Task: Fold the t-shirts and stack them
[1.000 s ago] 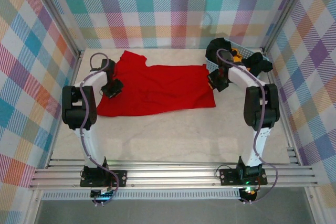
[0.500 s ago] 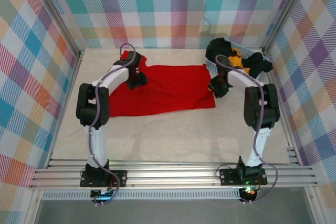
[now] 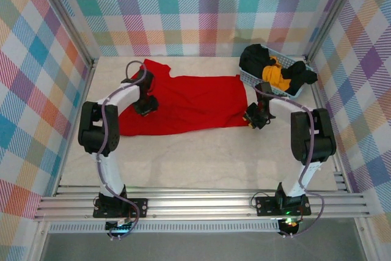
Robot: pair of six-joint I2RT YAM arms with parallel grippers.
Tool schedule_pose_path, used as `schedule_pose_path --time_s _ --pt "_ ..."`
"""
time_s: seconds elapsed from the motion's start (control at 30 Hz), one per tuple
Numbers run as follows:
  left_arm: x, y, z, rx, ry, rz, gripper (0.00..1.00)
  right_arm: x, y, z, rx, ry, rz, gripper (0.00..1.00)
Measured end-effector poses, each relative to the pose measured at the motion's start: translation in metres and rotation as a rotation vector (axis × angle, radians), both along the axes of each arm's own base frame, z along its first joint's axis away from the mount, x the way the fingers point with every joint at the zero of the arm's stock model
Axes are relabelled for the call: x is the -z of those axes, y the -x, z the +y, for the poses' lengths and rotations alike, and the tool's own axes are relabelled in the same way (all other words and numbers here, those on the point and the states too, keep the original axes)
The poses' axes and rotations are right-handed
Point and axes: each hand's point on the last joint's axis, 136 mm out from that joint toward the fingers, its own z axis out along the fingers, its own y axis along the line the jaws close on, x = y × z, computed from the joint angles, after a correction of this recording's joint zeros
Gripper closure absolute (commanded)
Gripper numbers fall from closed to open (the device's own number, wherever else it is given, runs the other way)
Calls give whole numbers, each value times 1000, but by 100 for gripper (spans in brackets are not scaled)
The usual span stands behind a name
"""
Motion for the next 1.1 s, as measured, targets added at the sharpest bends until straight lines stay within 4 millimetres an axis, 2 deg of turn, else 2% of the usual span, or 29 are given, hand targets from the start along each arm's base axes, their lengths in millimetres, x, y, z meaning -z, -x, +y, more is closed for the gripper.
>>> schedule_pose_path --time_s 0.1,0.17,0.27,0.4,0.57,0.83,1.1 --pt "5 7 5 -10 -4 17 70 0 -2 2 -18 -6 -7 74" --pt "8 9 9 -17 -13 27 72 2 -3 3 -26 -5 -8 88" --pt "8 10 15 -27 -32 29 77 3 -3 3 -28 -7 -9 100" --pt "14 15 29 -78 -53 58 92 2 -1 0 -20 6 -15 100" --pt "26 21 58 -183 -44 96 99 -1 21 -15 -4 57 7 100" --pt "27 20 65 -246 -11 102 100 -11 38 -28 -7 99 18 100" --pt "27 21 72 -340 104 79 100 4 67 -38 5 126 97 100"
